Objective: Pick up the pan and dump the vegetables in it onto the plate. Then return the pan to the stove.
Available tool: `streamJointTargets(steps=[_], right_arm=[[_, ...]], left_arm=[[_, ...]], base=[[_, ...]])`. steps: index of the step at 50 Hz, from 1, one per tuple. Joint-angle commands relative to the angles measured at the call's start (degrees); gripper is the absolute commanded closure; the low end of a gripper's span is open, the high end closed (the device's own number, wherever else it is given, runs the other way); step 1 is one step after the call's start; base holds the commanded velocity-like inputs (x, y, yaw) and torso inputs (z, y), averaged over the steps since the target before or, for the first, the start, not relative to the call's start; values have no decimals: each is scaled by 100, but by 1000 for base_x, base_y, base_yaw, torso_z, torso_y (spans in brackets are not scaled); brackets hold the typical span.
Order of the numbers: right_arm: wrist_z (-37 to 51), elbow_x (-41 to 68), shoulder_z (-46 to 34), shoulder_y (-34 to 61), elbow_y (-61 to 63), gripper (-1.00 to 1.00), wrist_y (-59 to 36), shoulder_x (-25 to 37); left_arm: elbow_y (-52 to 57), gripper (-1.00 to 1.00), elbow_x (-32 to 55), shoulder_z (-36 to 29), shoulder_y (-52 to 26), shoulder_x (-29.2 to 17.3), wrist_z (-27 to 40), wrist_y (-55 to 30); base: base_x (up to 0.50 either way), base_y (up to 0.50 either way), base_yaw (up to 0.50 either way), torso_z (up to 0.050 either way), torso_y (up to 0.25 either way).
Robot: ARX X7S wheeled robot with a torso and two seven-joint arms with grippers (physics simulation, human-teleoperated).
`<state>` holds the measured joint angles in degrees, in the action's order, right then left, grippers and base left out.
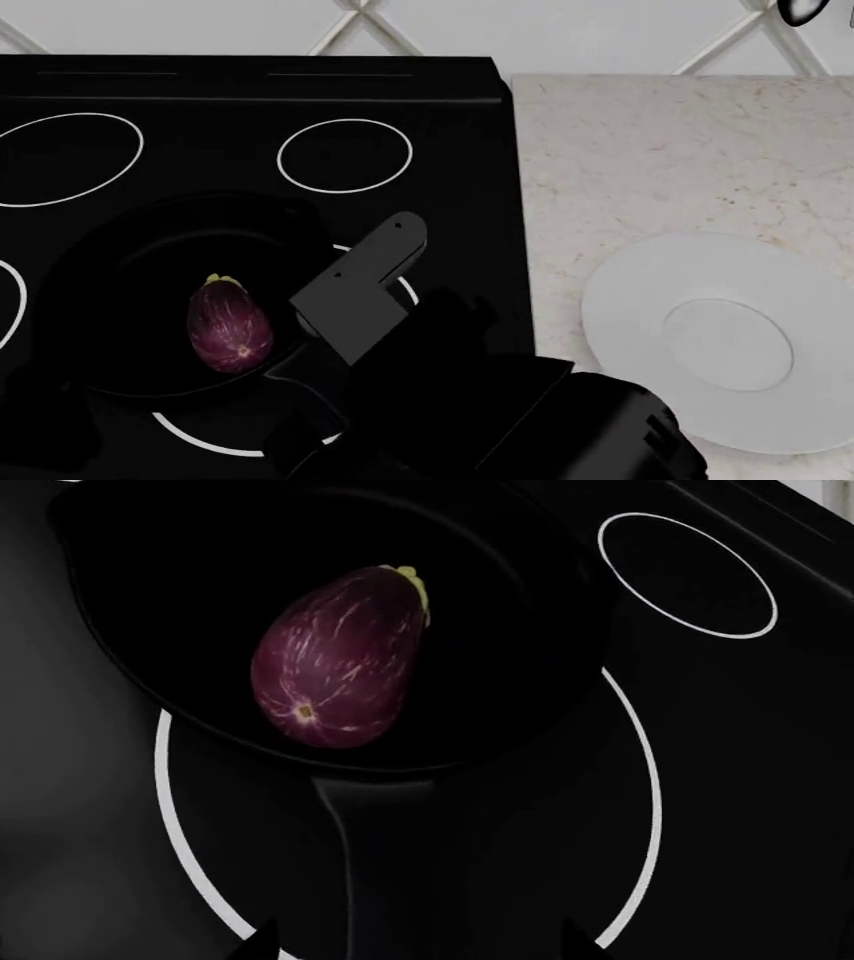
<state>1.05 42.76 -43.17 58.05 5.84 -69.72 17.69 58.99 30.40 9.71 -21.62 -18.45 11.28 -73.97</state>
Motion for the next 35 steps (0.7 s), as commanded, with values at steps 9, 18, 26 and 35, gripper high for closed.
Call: streamJointTargets(steps=[9, 18, 26, 35], right_arm=[[-744, -450, -677, -237, -1516, -100, 1043, -398], [-1006, -421, -601, -401, -2118, 100, 1419, -450], [-435, -22, -87, -530, -836, 100, 1064, -60], [98, 577, 1016, -1148, 410, 100, 1359, 563]], left_arm=[[32, -100, 1041, -33, 83, -450, 812, 299], [-2, -100, 1133, -177, 135, -561, 970, 487], [-102, -100, 1101, -253, 278, -641, 1011, 745], [-239, -100, 1002, -387, 365, -692, 1036, 950]], base=[[0, 0, 0, 0, 0], [3, 2, 3, 0, 0], [2, 1, 2, 0, 0], [0, 0, 0, 0, 0]])
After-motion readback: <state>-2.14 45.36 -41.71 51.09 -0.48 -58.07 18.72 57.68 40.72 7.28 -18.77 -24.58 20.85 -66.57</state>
